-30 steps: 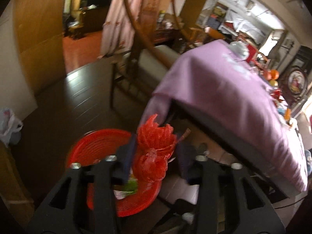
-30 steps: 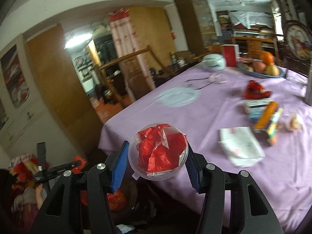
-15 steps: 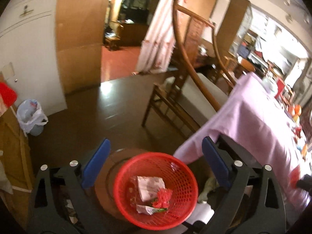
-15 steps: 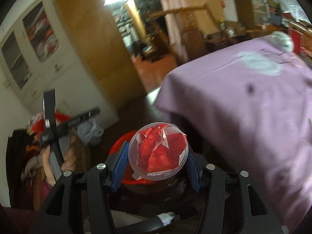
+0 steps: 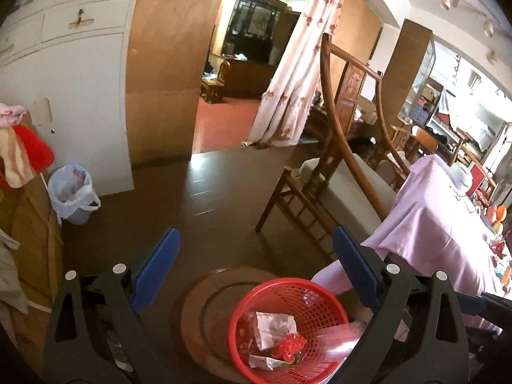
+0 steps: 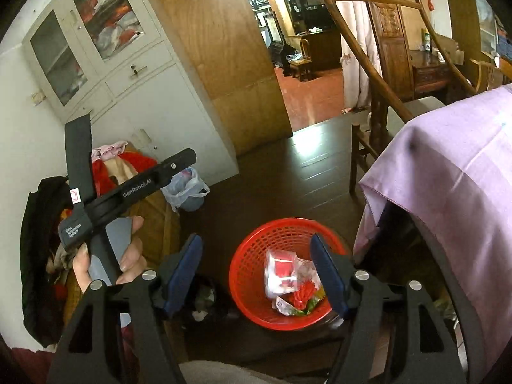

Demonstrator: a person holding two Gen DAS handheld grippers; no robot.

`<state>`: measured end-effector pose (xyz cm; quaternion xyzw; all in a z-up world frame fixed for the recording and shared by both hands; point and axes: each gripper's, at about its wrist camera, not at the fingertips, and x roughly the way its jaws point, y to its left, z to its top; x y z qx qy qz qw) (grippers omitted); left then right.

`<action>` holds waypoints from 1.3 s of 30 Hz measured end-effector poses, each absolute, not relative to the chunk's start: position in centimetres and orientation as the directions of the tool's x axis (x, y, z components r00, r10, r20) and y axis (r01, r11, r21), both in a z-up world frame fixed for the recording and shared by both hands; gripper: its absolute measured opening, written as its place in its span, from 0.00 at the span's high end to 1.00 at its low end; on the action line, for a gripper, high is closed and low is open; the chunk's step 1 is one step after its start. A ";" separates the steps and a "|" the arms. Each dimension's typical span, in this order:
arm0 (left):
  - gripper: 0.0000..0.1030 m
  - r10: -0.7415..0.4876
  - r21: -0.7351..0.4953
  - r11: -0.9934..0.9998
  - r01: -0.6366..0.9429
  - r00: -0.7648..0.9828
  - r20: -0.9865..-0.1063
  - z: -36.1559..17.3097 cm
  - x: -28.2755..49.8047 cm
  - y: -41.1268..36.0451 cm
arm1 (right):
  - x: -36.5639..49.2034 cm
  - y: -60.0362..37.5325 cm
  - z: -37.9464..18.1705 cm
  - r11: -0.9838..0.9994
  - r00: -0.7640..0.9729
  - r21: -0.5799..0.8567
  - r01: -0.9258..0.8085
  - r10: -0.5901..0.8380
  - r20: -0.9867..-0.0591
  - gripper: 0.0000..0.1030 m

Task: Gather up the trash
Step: 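Carry both items to the red basket and open both tools to drop them, then move both tools back over the table toward the remaining trash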

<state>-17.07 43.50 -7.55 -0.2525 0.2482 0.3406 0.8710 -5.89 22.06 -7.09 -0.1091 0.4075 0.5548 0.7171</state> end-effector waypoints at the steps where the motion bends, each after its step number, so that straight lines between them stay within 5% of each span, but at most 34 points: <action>1: 0.10 0.462 -0.278 0.642 -0.715 0.650 -0.604 -7.5 -17.1 43.5 | -5.8 21.7 -7.2 0.369 0.065 0.289 -0.884 0.707 -0.704 0.33; 19: 0.08 0.367 -0.295 0.744 -0.600 0.736 -0.569 -5.1 -14.5 38.9 | 0.2 4.7 -2.2 0.645 0.432 0.282 -0.710 0.716 -0.548 0.20; 39: 0.08 0.028 -0.201 0.955 -0.219 0.740 -0.672 -5.3 -2.1 20.5 | 4.8 -21.4 -2.8 0.881 0.790 0.355 -0.313 0.449 -0.417 0.16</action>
